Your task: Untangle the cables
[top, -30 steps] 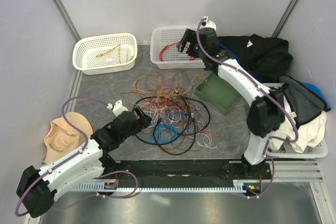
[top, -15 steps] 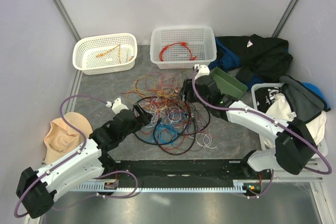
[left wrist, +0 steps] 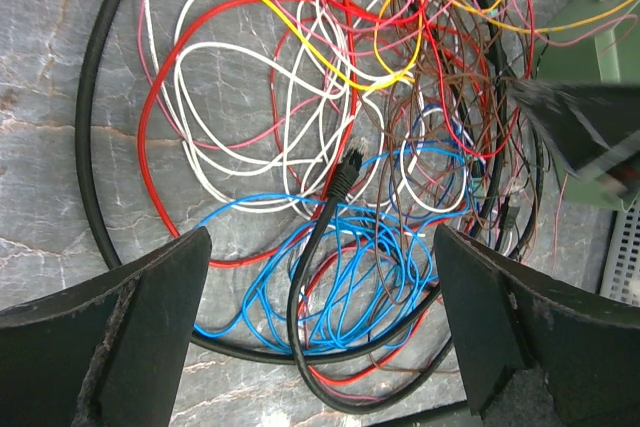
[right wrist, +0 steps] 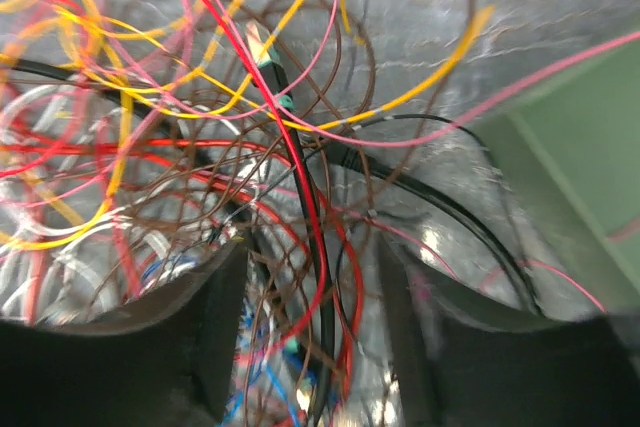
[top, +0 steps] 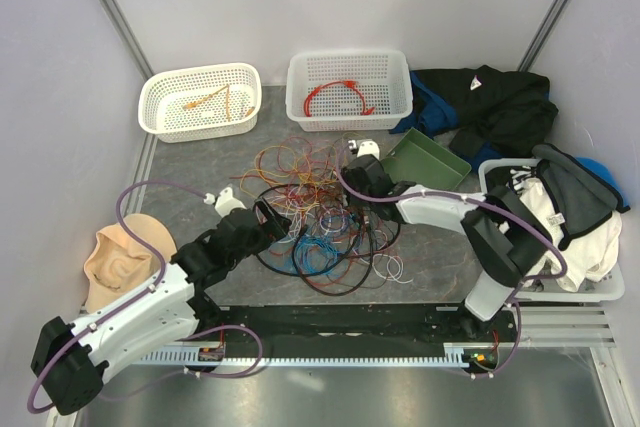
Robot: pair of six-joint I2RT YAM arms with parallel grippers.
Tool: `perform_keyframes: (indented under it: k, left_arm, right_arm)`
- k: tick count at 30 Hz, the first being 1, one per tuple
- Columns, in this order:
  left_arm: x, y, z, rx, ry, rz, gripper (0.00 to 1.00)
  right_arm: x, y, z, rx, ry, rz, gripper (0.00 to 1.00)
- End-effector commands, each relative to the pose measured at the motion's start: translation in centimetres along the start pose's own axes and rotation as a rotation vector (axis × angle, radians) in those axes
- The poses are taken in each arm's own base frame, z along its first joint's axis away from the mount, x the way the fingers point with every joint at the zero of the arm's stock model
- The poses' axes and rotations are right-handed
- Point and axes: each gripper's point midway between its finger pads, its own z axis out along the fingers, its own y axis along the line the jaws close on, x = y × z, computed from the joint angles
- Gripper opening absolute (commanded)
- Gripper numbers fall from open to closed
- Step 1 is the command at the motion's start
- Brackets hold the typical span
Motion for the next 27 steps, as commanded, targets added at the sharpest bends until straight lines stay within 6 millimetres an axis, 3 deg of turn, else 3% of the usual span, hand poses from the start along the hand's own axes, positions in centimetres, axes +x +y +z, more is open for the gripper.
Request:
perform_keyframes:
  k: [1,2,5,6,7,8,9,11,12,16,18,22,27]
  left_arm:
    - [0.3,0.0,-0.1,0.009,0.01,-0.026,0.99]
    - [0.2,0.0,-0.2,0.011,0.006,-0.023,0.99]
    - [-0.3,-0.1,-0.5,0.02,-0.015,-0.021,0.99]
    - [-0.5,-0.2,-0.6,0.025,-0.023,-0.021,0.99]
    - [-0.7,-0.3,-0.7,0.03,-0.03,-0.021,0.99]
    - [-1.1,-0.5,-0.9,0.037,-0.047,-0.018,0.98]
    - [-1.4,-0.6,-0.9,0.04,-0.056,-0.017,0.98]
    - [-2.1,-1.1,-1.2,0.049,-0.079,-0.003,0.98]
    - [-2.4,-1.2,-1.3,0.051,-0.087,0.004,0.98]
    - [-4.0,-3.0,-2.1,0.095,-0.131,0.004,0.99]
    - [-5.4,-4.4,-2.9,0.136,-0.167,0.042,1.0]
    - [-8.7,-6.6,-4.9,0.186,-0.27,0.102,1.0]
    - [-12.1,-8.7,-7.4,0.245,-0.391,0.135,1.0]
  right_arm:
    - [-0.9,1.3,2.1,-0.017,-0.012,-0.005,0.54]
    - [-0.9,1.5,2.1,-0.035,-0.008,0.0,0.48]
    - [-1.1,2.1,1.1,-0.074,-0.038,0.021,0.12]
    - [-2.3,2.5,0.0,-0.094,-0.078,0.03,0.03]
    - [-2.7,3.3,-1.0,-0.116,-0.101,0.028,0.0]
    - [-2.7,3.6,-1.9,-0.126,-0.112,0.022,0.0]
    - [-4.4,4.3,-3.8,-0.148,-0.171,0.023,0.0]
    - [-4.6,6.3,-6.3,-0.204,-0.205,-0.007,0.0]
    - [-5.9,7.2,-8.5,-0.244,-0.249,-0.004,0.0]
    - [-6.0,10.7,-14.4,-0.368,-0.3,-0.064,0.0]
    - [-6.3,11.1,-16.4,-0.395,-0.322,-0.071,0.0]
    - [-4.9,10.7,-18.2,-0.392,-0.304,-0.086,0.0]
    - [-4.4,9.3,-18.7,-0.365,-0.305,-0.069,0.0]
